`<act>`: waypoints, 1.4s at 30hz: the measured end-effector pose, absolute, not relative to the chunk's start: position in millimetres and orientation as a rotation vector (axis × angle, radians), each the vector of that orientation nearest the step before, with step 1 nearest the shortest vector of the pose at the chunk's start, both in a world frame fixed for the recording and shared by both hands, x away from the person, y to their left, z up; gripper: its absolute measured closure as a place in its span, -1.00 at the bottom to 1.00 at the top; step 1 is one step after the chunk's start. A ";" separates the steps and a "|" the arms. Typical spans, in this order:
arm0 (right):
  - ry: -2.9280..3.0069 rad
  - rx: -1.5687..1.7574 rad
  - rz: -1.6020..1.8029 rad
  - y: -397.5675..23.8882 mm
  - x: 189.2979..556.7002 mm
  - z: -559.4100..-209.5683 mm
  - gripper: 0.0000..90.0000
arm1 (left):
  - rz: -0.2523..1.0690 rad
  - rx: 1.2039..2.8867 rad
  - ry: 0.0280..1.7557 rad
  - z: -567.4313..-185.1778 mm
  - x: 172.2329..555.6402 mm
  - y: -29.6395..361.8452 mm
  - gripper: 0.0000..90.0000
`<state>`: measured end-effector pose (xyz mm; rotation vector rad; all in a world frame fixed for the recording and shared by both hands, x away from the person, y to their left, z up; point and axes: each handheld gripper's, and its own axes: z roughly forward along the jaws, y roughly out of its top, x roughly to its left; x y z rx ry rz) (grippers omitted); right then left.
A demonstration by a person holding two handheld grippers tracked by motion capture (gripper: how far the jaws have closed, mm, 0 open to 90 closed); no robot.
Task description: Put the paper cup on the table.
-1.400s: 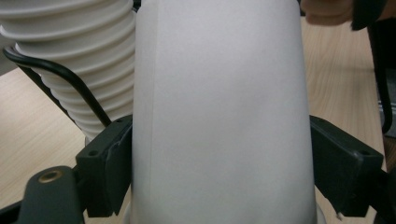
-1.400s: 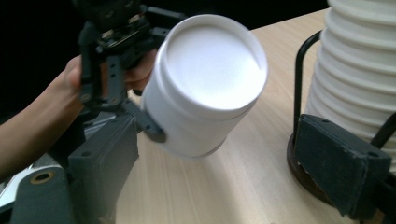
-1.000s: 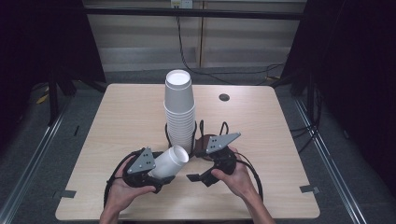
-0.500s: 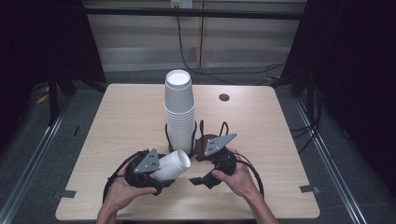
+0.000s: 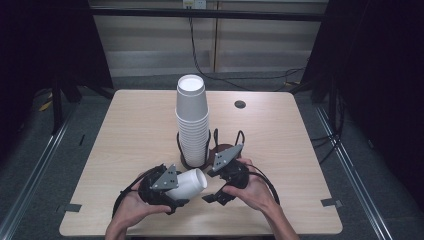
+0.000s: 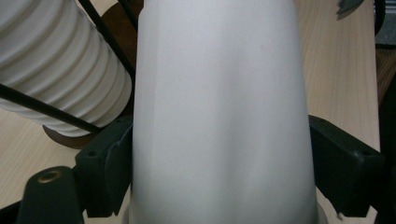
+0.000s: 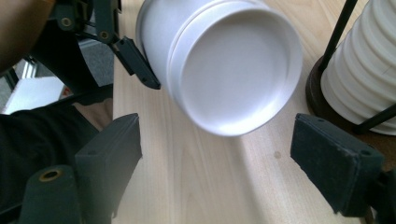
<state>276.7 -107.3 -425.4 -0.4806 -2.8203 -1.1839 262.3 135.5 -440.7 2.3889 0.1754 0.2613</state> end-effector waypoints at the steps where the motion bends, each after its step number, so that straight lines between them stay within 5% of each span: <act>1: -2.820 -0.481 -1.184 -107.3 276.7 -425.4 -0.64 | 0.261 2.389 0.175 -440.7 262.3 135.5 -0.63; 42: -2.786 -0.320 -0.948 -77.7 290.3 -430.0 -0.54 | 0.290 2.514 0.032 -437.7 248.3 110.6 -0.62</act>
